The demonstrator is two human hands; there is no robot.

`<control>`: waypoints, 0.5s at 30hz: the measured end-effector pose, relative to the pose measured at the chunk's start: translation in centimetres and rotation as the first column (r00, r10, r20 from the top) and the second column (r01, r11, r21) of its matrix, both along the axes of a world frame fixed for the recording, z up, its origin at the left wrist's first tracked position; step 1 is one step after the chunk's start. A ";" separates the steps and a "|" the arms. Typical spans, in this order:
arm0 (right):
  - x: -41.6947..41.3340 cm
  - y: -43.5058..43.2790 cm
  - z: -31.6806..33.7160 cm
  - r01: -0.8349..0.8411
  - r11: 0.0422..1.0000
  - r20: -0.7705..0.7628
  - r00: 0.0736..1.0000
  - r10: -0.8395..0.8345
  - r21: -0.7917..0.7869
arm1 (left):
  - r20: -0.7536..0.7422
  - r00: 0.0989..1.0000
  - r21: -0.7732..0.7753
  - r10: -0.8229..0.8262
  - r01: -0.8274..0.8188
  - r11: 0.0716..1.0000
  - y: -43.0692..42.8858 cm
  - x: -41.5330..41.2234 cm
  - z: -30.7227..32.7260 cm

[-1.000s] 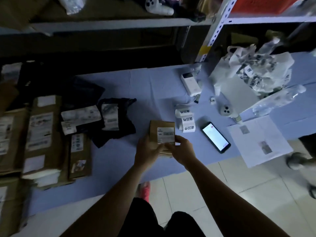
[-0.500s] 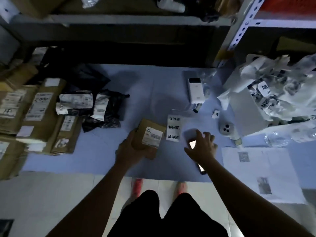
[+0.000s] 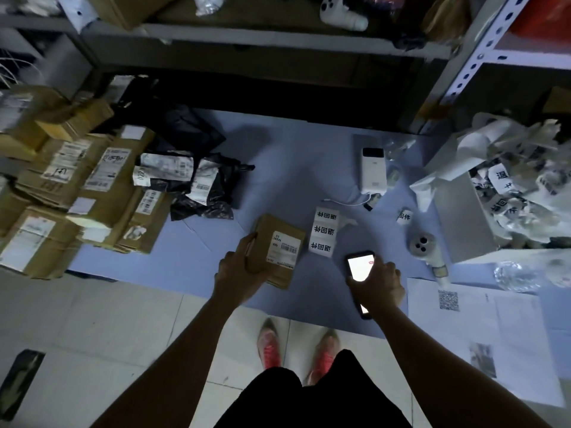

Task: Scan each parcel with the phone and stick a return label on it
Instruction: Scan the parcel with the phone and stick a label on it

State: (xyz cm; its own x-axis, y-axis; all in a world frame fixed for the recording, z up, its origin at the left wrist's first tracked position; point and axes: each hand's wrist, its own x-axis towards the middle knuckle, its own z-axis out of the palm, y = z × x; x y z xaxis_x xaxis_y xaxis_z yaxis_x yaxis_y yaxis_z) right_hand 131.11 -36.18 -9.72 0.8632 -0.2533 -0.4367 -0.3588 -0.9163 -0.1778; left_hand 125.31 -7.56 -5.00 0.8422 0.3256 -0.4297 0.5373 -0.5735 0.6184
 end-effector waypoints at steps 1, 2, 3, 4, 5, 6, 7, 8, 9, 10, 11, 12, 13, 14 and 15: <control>0.1 0.1 0.0 0.026 0.999 0.006 1.000 -0.026 0.023 | 0.021 1.000 0.039 0.006 -0.007 0.999 0.2 0.0 -0.1; 0.1 0.1 0.1 0.058 0.997 0.016 0.998 -0.059 0.059 | 0.040 0.999 0.078 0.017 -0.020 0.997 0.4 -0.1 -0.2; 0.2 0.3 0.4 0.089 0.990 0.032 0.995 -0.093 0.112 | 0.058 0.998 0.112 0.030 -0.036 0.993 0.7 -0.1 -0.2; 0.3 0.5 0.8 0.115 0.977 0.057 0.990 -0.126 0.177 | 0.074 0.996 0.140 0.041 -0.052 0.989 1.0 0.0 -0.3; 0.5 0.8 1.2 0.126 0.960 0.094 0.984 -0.153 0.249 | 0.087 0.995 0.163 0.050 -0.064 0.985 1.3 0.0 -0.4; 0.7 1.1 1.8 0.115 0.942 0.140 0.976 -0.166 0.317 | 0.097 0.994 0.177 0.055 -0.072 0.982 1.6 0.1 -0.5; 1.0 1.6 2.3 0.084 0.925 0.186 0.969 -0.162 0.371 | 0.102 0.993 0.180 0.059 -0.076 0.981 1.9 0.2 -0.5; 1.2 2.1 3.0 0.037 0.912 0.221 0.965 -0.138 0.408 | 0.103 0.993 0.174 0.062 -0.079 0.982 2.1 0.4 -0.6; 1.4 2.6 3.6 -0.017 0.904 0.240 0.966 -0.095 0.426 | 0.102 0.993 0.168 0.063 -0.080 0.983 2.3 0.5 -0.6; 1.6 3.2 4.4 -0.077 0.899 0.244 0.969 -0.034 0.431 | 0.107 0.992 0.168 0.060 -0.078 0.983 2.5 0.7 -0.6; 1.8 3.7 5.0 -0.142 0.895 0.237 0.971 0.042 0.423 | 0.117 0.992 0.171 0.057 -0.076 0.982 2.7 0.9 -0.7; 1.9 4.1 5.6 -0.212 0.891 0.217 0.967 0.132 0.402 | 0.127 0.990 0.174 0.056 -0.078 0.982 2.9 1.0 -0.7; 2.1 4.4 6.1 -0.281 0.884 0.183 0.957 0.227 0.373 | 0.135 0.989 0.176 0.055 -0.078 0.981 3.0 1.2 -0.8; 2.2 4.6 6.5 -0.341 0.874 0.136 0.940 0.313 0.345 | 0.138 0.989 0.180 0.050 -0.074 0.981 3.2 1.4 -0.9; 2.3 4.7 6.9 -0.386 0.865 0.090 0.921 0.378 0.320 | 0.139 0.989 0.187 0.042 -0.068 0.980 3.3 1.5 -0.9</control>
